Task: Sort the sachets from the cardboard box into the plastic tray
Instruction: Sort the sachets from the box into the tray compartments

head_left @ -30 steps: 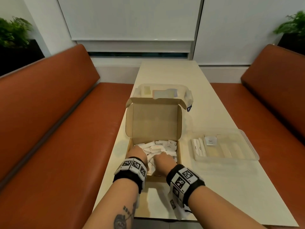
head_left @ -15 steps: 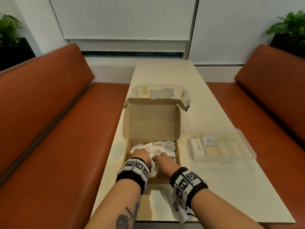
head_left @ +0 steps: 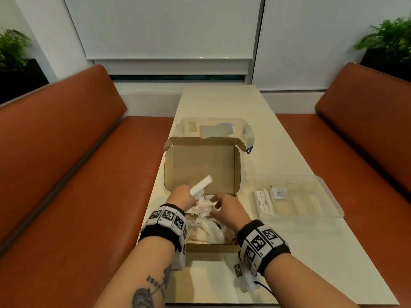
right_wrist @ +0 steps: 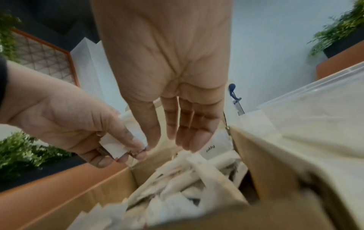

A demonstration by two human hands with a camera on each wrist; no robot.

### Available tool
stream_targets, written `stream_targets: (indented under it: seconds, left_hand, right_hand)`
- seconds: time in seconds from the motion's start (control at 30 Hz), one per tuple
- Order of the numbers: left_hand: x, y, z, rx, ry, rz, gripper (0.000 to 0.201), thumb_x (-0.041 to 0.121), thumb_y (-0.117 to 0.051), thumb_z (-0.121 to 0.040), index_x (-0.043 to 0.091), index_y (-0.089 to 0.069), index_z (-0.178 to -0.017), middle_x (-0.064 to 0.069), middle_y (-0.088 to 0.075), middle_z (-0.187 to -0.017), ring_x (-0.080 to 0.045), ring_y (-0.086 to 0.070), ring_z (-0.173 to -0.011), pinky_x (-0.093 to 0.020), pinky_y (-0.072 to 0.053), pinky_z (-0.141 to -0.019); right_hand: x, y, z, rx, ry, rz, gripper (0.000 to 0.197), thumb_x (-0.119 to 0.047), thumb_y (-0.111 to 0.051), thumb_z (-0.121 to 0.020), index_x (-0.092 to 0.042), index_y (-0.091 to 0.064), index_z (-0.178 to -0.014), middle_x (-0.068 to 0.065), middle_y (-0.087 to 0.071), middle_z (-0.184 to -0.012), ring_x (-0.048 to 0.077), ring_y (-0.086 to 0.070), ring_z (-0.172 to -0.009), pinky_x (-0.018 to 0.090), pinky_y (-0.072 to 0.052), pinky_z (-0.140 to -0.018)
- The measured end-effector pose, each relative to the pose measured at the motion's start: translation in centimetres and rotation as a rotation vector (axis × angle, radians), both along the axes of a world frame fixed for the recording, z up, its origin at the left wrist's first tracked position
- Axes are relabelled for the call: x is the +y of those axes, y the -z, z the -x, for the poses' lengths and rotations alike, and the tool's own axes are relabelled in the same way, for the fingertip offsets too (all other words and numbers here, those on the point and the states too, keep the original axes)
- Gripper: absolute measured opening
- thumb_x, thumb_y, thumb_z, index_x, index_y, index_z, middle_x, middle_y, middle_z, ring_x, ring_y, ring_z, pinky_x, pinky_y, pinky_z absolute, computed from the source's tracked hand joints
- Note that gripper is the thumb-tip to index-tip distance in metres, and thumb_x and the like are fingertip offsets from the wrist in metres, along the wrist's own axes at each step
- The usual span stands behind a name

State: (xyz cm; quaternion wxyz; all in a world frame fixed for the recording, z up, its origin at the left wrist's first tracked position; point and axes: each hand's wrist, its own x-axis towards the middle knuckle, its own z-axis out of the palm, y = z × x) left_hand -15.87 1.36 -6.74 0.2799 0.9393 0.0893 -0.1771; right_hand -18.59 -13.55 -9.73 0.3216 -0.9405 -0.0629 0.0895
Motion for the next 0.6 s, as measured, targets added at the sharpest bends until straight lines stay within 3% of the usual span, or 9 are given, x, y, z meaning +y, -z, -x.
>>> stream_targets:
  seconds: [0.1,0.17,0.23,0.3,0.4,0.5,0.6]
  left_hand:
    - [0.3,-0.9,-0.2,-0.054,-0.053,0.194,0.025,0.004,-0.057,-0.088,-0.002,-0.062,-0.112,-0.018,-0.069,-0.102,-0.029,-0.063,-0.08,-0.036,-0.05,-0.068]
    - [0.0,-0.9,0.2,-0.012,-0.061,0.309,0.027,0.0,-0.053,-0.089,-0.002,-0.059,-0.115,-0.015,-0.067,-0.094,-0.023,-0.058,-0.067,-0.03,-0.05,-0.059]
    - [-0.5,-0.8,0.8,0.079,-0.035,0.381,0.027,-0.004,-0.053,-0.088,-0.003,-0.056,-0.115,-0.016,-0.063,-0.089,-0.021,-0.059,-0.061,-0.032,-0.056,-0.061]
    - [-1.2,-0.6,1.4,0.128,-0.004,0.413,0.019,-0.005,-0.056,-0.086,-0.003,-0.06,-0.105,-0.014,-0.063,-0.081,-0.02,-0.061,-0.058,-0.033,-0.059,-0.063]
    - [-1.9,-0.1,1.9,0.148,-0.011,0.501,0.014,-0.005,-0.056,-0.085,0.006,-0.062,-0.092,-0.011,-0.064,-0.081,-0.021,-0.062,-0.059,-0.033,-0.059,-0.063]
    - [-2.2,0.3,2.2,0.142,-0.039,0.547,0.02,-0.002,-0.053,-0.088,0.006,-0.061,-0.104,-0.012,-0.064,-0.084,-0.02,-0.061,-0.058,-0.03,-0.058,-0.061]
    - [-2.5,0.6,2.3,0.139,-0.042,0.564,0.026,0.001,-0.052,-0.089,0.005,-0.06,-0.114,-0.012,-0.064,-0.085,-0.021,-0.061,-0.059,-0.03,-0.058,-0.061]
  right_hand:
    - [-0.2,-0.7,-0.5,-0.058,0.089,-0.113,0.025,-0.02,-0.06,-0.089,-0.015,-0.061,-0.114,-0.001,-0.063,-0.091,0.009,-0.056,-0.078,0.022,-0.046,-0.074]
    - [-0.2,-1.3,-0.5,-0.091,0.176,-0.322,0.021,-0.026,-0.054,-0.094,-0.015,-0.061,-0.11,-0.001,-0.062,-0.088,0.011,-0.059,-0.074,0.026,-0.051,-0.071]
    - [-0.1,-1.9,-0.3,-0.072,0.22,-0.587,0.019,-0.031,-0.052,-0.095,-0.017,-0.06,-0.105,0.001,-0.065,-0.09,0.013,-0.062,-0.068,0.024,-0.053,-0.059]
    - [0.2,-2.3,0.0,-0.045,0.231,-0.731,0.014,-0.03,-0.057,-0.093,-0.018,-0.062,-0.098,0.002,-0.066,-0.087,0.013,-0.064,-0.065,0.02,-0.051,-0.052]
    - [0.1,-2.7,0.0,-0.05,0.241,-0.755,0.012,-0.016,-0.059,-0.091,-0.012,-0.068,-0.084,0.009,-0.068,-0.08,0.02,-0.065,-0.067,0.026,-0.056,-0.06]
    - [-0.3,-3.0,0.0,0.079,0.163,-0.897,0.023,0.0,-0.055,-0.086,-0.01,-0.072,-0.097,0.013,-0.07,-0.093,0.023,-0.068,-0.083,0.037,-0.058,-0.08]
    - [-0.5,-3.0,0.5,0.092,0.078,-0.883,0.015,-0.009,-0.065,-0.084,-0.012,-0.072,-0.097,0.008,-0.071,-0.092,0.02,-0.068,-0.088,0.037,-0.057,-0.083]
